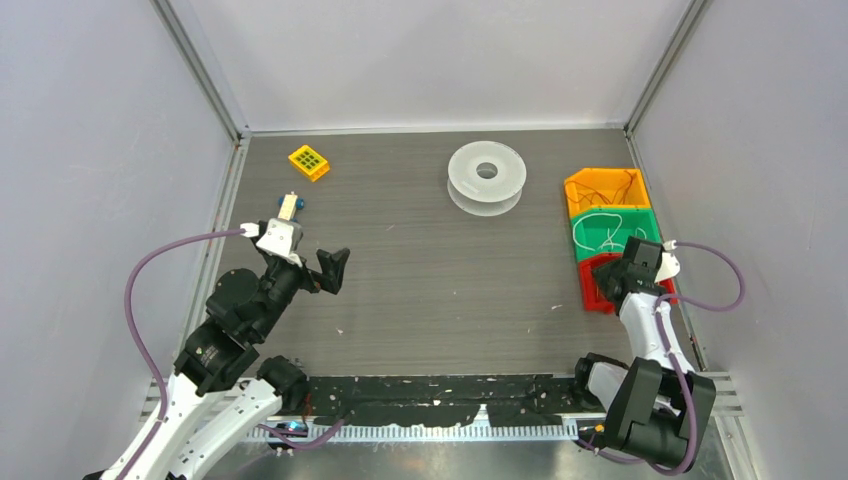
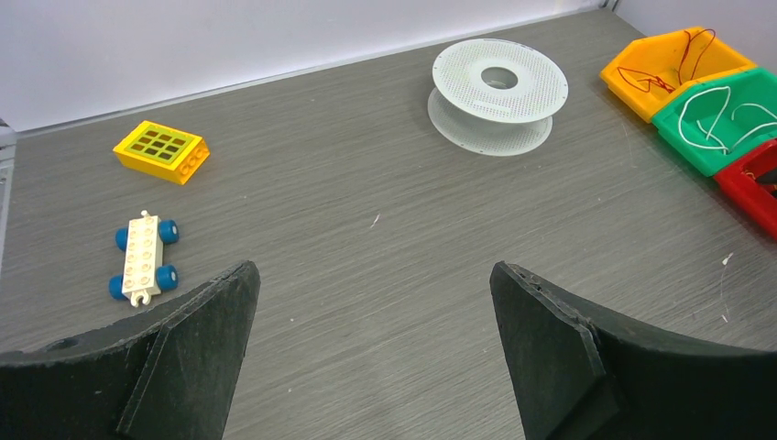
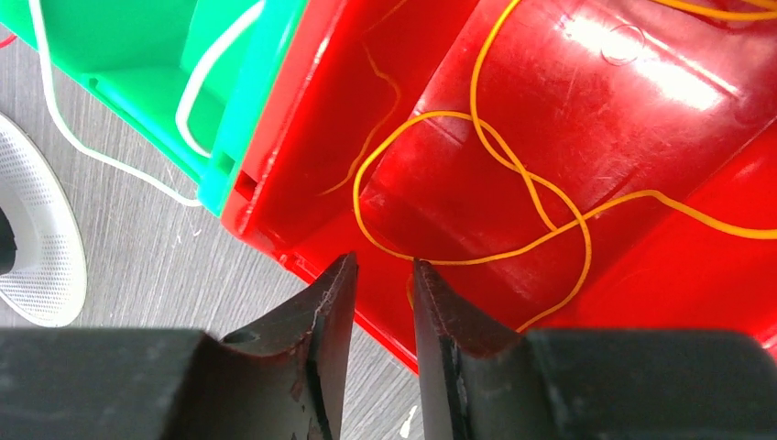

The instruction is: Wrap the cables

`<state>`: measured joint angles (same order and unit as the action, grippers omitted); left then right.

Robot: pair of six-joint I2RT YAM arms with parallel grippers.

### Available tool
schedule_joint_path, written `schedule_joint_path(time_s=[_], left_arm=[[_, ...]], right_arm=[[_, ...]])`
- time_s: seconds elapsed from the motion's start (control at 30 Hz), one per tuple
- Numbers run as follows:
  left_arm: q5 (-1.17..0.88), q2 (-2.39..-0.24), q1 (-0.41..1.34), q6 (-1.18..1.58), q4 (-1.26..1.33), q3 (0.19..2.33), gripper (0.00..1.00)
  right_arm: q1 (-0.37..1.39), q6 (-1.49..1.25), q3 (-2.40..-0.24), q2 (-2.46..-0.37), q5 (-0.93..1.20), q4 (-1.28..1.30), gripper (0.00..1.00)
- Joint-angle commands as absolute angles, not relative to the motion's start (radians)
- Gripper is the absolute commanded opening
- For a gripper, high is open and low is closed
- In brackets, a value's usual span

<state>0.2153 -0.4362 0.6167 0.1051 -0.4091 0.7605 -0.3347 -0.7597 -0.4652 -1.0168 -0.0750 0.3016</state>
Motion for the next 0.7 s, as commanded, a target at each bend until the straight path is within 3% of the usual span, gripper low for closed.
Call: schedule_joint_path(time_s=[0.0, 0.2, 0.33, 0.5, 0.57, 0.67], left_arm=[[0.201, -0.442, 0.613, 0.117, -0.379, 0.766, 0.99], [0.201, -0.440, 0.613, 0.117, -0.380, 0.765, 0.99], [0.198, -0.440, 0.612, 0.118, -0.379, 0.764, 0.99], [0.192, -0.436, 0.613, 0.121, -0.380, 0.766, 0.99], [0.191, -0.428, 0.612, 0.123, -0.381, 0.765, 0.99], [0.196, -0.409, 0.612, 0.126, -0.370, 0.754, 0.99]], right_arm=[[-0.352, -0.767, -0.442, -0.990, -0.013, 0.300, 0.32], [-0.367, -0.769, -0.453, -0.936, 0.030, 0.301, 0.08], [-0.368, -0.769, -0.475, -0.902, 0.008, 0.313, 0.06], [-0.384, -0.797, -0.547, -0.905, -0.167, 0.379, 0.05], [-0.415, -0.796, -0.584, -0.931, -0.236, 0.412, 0.11], [-0.461, -0.777, -0.645, -0.975, -0.331, 0.443, 0.33]])
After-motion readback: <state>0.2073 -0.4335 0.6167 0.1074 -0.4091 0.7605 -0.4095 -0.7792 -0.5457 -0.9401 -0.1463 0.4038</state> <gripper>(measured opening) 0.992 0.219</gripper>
